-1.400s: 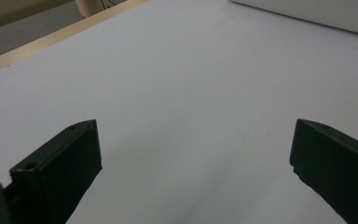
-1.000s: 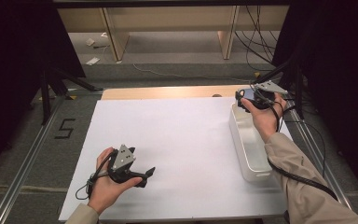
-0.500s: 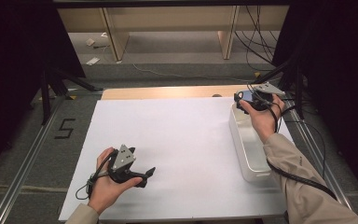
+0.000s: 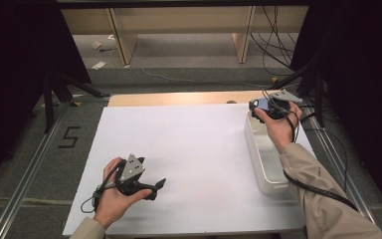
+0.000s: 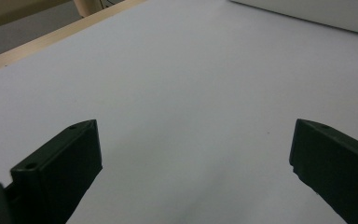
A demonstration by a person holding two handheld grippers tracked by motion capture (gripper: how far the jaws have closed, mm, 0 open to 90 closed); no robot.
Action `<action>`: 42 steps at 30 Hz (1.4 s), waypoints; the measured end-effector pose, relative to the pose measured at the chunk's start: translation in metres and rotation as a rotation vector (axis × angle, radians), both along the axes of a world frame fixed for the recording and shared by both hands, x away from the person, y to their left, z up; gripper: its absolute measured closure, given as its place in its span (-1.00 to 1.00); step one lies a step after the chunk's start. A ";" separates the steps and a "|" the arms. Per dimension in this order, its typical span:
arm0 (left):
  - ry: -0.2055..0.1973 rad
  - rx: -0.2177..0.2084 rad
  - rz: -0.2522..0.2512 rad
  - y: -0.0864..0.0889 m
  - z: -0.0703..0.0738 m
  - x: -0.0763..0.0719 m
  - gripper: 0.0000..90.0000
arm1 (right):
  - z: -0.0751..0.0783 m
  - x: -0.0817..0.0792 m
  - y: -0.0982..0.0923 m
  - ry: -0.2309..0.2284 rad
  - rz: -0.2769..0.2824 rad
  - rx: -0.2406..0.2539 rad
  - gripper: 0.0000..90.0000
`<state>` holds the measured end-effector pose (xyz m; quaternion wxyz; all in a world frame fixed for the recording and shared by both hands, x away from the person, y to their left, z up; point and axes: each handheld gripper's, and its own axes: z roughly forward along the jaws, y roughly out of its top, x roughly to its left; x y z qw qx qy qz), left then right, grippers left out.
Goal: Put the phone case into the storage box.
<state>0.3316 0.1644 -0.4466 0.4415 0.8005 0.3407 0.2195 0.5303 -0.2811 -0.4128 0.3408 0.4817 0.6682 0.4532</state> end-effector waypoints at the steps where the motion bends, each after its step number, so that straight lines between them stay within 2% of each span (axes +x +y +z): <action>1: 0.000 0.000 0.000 0.000 0.000 0.000 -0.97 | 0.000 0.000 0.000 -0.001 0.000 -0.001 -0.61; 23: 0.000 -0.001 0.000 0.000 0.000 0.000 -0.97 | -0.008 0.003 0.001 0.024 -0.007 -0.016 -0.61; 33: 0.000 0.000 -0.001 0.000 0.000 0.000 -0.97 | -0.009 0.004 0.002 0.019 -0.010 -0.020 -0.62; 42: 0.000 0.000 -0.001 0.000 0.000 0.000 -0.97 | -0.010 0.005 0.001 0.028 -0.003 -0.014 -0.79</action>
